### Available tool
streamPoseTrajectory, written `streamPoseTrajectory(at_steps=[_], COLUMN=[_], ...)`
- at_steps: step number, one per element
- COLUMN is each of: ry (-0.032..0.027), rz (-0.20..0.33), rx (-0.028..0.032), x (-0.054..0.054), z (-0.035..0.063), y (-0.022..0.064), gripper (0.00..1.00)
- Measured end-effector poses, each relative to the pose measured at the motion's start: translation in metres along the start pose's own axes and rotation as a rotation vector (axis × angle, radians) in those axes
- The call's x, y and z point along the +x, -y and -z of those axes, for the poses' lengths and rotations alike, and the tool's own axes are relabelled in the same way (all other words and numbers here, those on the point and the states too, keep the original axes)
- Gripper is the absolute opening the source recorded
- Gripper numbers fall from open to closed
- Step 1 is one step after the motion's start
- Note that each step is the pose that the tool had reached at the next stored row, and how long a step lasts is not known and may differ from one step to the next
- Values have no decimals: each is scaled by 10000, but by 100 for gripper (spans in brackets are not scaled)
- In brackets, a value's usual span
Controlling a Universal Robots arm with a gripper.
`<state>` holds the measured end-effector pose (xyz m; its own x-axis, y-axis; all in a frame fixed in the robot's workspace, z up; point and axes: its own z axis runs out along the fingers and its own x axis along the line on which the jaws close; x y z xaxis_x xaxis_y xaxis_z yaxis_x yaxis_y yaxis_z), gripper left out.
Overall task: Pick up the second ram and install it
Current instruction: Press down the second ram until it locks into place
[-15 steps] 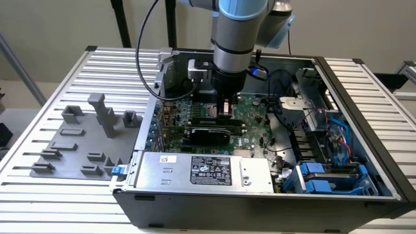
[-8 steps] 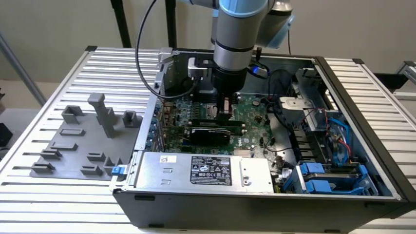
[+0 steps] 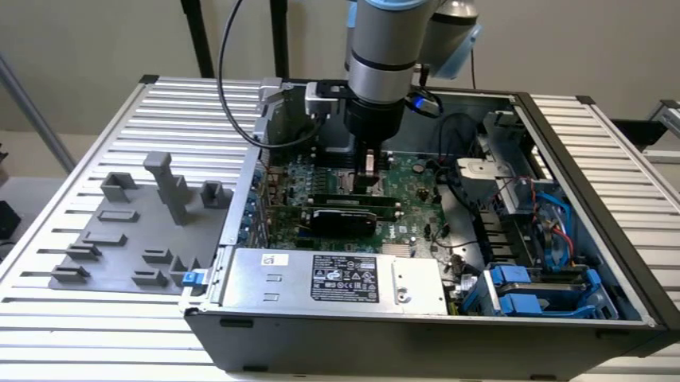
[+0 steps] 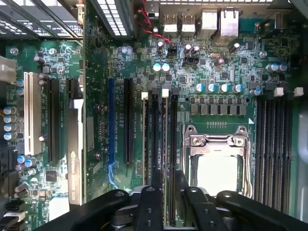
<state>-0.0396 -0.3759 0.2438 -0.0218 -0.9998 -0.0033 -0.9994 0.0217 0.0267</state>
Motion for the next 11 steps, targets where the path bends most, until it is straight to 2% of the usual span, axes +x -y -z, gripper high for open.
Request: streamPoseTrajectory(at_steps=[11], ry=[1], rz=[0], rx=[-1], x=[0], z=[1], y=[-1], gripper=[0])
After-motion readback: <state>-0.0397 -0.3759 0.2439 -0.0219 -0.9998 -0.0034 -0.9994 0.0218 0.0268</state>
